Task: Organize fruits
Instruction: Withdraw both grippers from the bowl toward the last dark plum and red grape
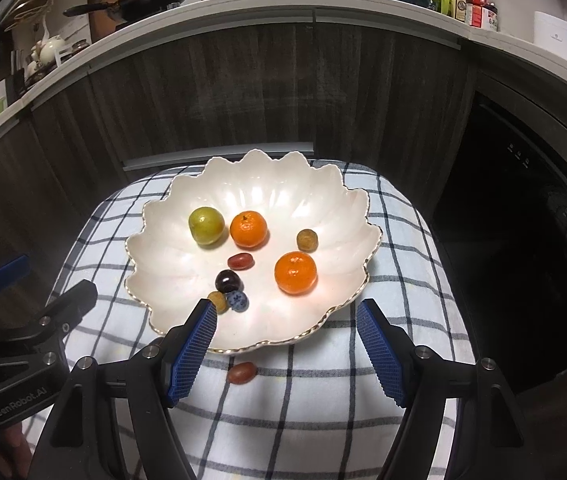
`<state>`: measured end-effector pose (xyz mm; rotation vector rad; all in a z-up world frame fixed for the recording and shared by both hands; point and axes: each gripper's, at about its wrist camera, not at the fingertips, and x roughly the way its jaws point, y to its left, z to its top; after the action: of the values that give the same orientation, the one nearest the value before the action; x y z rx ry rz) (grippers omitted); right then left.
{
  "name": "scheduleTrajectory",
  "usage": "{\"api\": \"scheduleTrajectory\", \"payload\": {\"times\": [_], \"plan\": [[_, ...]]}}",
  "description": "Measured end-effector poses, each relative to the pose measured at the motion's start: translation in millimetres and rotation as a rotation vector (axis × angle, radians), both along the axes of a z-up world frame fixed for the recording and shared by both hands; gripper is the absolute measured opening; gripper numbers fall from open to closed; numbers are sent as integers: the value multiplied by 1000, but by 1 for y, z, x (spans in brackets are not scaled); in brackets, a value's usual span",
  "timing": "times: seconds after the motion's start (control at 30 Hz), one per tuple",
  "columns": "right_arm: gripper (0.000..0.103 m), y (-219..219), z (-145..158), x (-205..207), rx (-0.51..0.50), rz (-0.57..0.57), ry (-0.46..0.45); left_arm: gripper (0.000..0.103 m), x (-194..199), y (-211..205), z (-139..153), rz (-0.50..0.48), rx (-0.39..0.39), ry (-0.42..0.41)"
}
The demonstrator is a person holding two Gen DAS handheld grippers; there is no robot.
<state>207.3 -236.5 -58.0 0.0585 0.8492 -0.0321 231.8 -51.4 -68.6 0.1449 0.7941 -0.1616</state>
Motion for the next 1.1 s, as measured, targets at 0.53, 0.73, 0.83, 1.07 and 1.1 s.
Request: {"api": "scheduleTrajectory", "payload": {"times": [0.53,0.73,0.83,1.07,1.1], "plan": [[73,10,-22,-18,-28,27,25,94,-18,3,-22,-35,24,27],[73,14,-35,-23,-56,42,43,94,-21,3,-30,-48,29,34],[73,15,-40,-25,-58,56,44,94,-22,3,-35,-56,31,41],[73,14,-52,-27,-55,81,51,90,-26,-1,-45,-87,63,39],[73,13,-54,-27,-57,84,51,90,-27,-2,-46,-93,66,38]]}}
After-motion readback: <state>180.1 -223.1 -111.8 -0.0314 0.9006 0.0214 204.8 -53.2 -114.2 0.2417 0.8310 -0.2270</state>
